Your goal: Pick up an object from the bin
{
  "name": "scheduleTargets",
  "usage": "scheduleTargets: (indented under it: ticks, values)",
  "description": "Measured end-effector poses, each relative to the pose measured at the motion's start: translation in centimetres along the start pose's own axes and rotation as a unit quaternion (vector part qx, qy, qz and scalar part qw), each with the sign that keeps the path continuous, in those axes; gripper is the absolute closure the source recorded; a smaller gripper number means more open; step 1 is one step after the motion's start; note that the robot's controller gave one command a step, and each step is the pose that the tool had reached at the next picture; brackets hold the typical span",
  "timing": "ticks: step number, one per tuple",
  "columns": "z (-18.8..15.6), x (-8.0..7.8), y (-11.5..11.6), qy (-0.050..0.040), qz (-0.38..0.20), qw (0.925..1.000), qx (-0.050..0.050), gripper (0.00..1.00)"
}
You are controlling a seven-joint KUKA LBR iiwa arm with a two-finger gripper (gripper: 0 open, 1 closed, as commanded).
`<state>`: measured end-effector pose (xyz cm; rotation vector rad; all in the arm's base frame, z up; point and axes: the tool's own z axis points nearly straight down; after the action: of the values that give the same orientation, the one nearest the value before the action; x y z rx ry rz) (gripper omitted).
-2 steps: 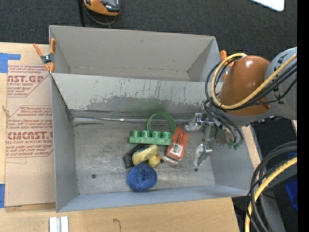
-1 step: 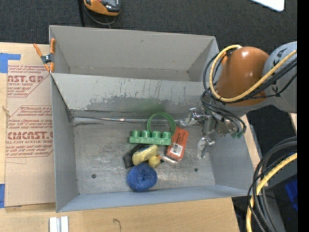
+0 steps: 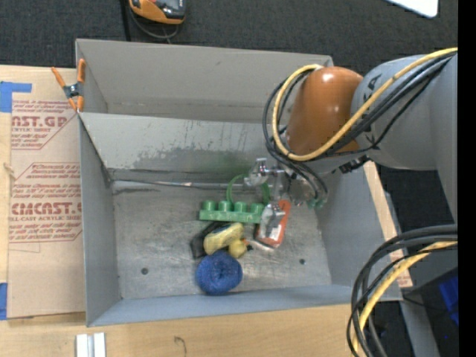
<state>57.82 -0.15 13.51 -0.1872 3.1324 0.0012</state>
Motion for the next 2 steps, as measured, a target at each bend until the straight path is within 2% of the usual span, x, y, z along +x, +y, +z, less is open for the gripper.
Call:
scheduleTargets:
  ticks: [1,2]
  values:
    - [4.6,-1.1,1.0,0.0015,-0.078,0.9970,0.000,0.00]
    - [5.9,-2.1,3.5,0.0055,0.002,1.0000,0.004,1.00]
